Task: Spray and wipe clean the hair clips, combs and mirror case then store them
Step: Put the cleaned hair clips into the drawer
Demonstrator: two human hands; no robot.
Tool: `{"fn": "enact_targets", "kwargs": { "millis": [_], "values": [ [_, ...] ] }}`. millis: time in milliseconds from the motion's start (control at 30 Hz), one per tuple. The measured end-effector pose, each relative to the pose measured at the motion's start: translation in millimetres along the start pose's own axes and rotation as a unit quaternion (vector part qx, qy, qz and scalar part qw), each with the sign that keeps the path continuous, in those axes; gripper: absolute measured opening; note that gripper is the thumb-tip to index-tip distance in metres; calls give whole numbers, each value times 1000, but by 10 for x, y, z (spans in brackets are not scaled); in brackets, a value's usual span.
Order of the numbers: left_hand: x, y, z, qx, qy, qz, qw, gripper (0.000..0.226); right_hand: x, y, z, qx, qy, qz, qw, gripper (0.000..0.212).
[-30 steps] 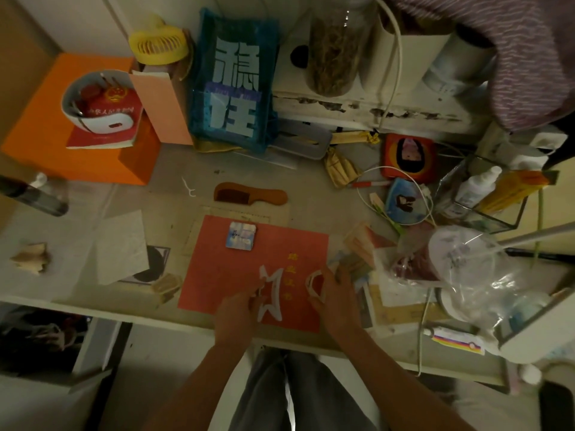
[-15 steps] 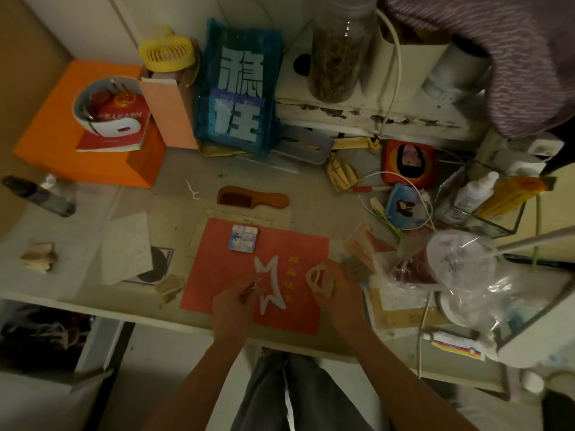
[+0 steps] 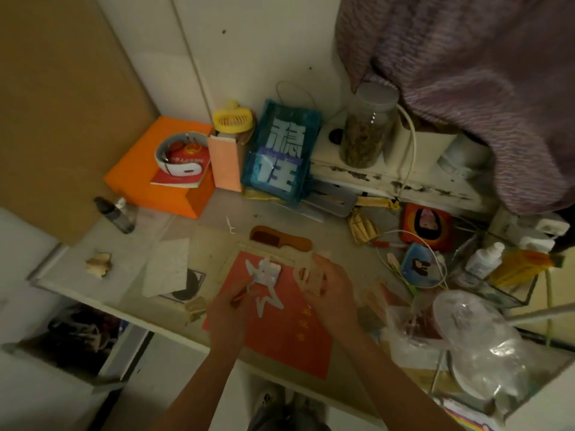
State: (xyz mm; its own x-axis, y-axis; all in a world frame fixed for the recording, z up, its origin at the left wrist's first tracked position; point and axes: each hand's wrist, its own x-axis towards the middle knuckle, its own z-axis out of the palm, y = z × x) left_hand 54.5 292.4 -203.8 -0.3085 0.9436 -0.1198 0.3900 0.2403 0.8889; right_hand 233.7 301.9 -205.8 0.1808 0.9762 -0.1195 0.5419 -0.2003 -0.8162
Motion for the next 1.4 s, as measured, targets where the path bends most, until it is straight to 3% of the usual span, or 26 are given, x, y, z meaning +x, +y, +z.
{"fn": "enact_targets", "kwargs": {
  "millis": [233,700,1067,1400],
  "values": [
    [74,83,-505,-3,88,5,996,29,45,-683,144,7,-42,-101,994,47],
    [51,-344,-2042,-41,206,-25,977,32,-334,-1715,1296,-1,-140,-212,967,63],
    [71,-1273,-3388,-5,225,-89,970,30,-763,-2197,2610,-56,-231,-186,953,67],
    [-20,-1922,-3787,-39,251,-181,950,30,-798,-2484,3285,-150,-352,-194,903,68]
  ]
}}
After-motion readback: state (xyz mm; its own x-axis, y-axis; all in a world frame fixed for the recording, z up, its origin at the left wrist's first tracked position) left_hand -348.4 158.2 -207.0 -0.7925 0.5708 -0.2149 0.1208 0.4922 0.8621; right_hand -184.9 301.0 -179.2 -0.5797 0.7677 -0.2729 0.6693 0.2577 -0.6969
